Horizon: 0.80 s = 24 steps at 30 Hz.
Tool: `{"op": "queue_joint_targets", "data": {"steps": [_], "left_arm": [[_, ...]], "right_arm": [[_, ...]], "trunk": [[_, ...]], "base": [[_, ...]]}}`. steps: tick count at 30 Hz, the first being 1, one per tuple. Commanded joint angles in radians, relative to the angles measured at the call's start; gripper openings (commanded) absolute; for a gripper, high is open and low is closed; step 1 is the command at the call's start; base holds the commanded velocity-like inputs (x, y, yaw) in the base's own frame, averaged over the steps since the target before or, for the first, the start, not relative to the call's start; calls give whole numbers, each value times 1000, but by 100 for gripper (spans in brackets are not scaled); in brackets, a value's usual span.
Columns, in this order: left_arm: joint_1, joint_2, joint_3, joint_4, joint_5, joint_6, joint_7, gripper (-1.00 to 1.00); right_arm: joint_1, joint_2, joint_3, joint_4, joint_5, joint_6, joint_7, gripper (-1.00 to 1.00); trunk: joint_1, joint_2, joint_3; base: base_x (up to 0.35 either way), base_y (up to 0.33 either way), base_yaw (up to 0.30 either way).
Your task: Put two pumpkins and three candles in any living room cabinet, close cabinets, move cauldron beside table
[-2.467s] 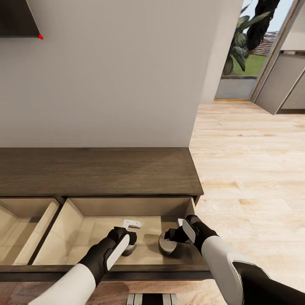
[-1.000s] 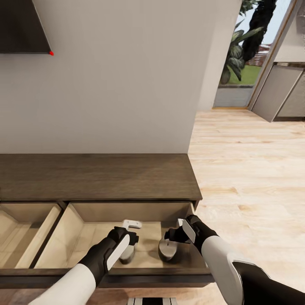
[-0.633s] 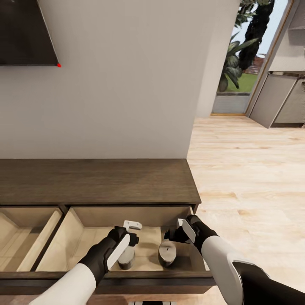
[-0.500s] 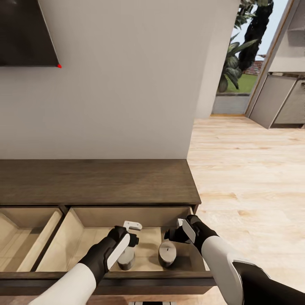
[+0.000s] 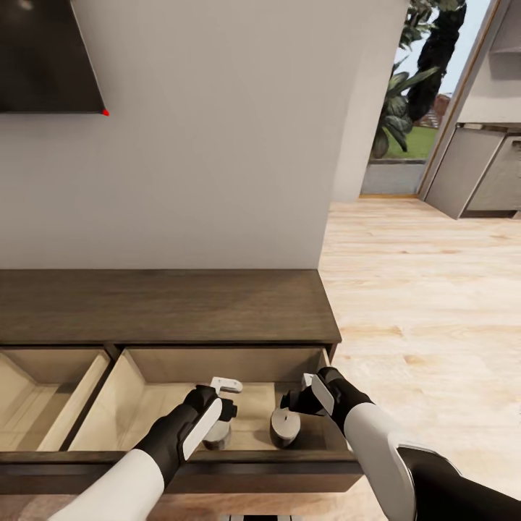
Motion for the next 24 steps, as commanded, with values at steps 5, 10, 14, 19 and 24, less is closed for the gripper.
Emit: {"op": "queue_joint_targets", "data": {"steps": [5,10,14,19,24], "left_arm": [[-1,1,-3,-5,9,1,11,100],[-1,1,-3,-5,11,1,11,100],[-1,1,-3,-5,14,1,12,100],[-1,0,-4,2,16,3,11,100],[-6,-1,-3,6,18,54,7,100]], "right_arm": [[0,1,-6,-2,3,5,0,100],[0,1,-6,-2,3,5,0,100],[1,1,-6,-2,3,5,0,100],[0,1,-6,-2,3,5,0,100],[0,1,-6,-2,3,5,4,100]], "trunk": [[0,0,-1],[0,0,-1],[-2,0,11],[-3,1,26],[-3,1,26]], "base": [[-20,0,0],[-4,0,0],[-1,0,0],[0,0,0],[0,0,0]]}}
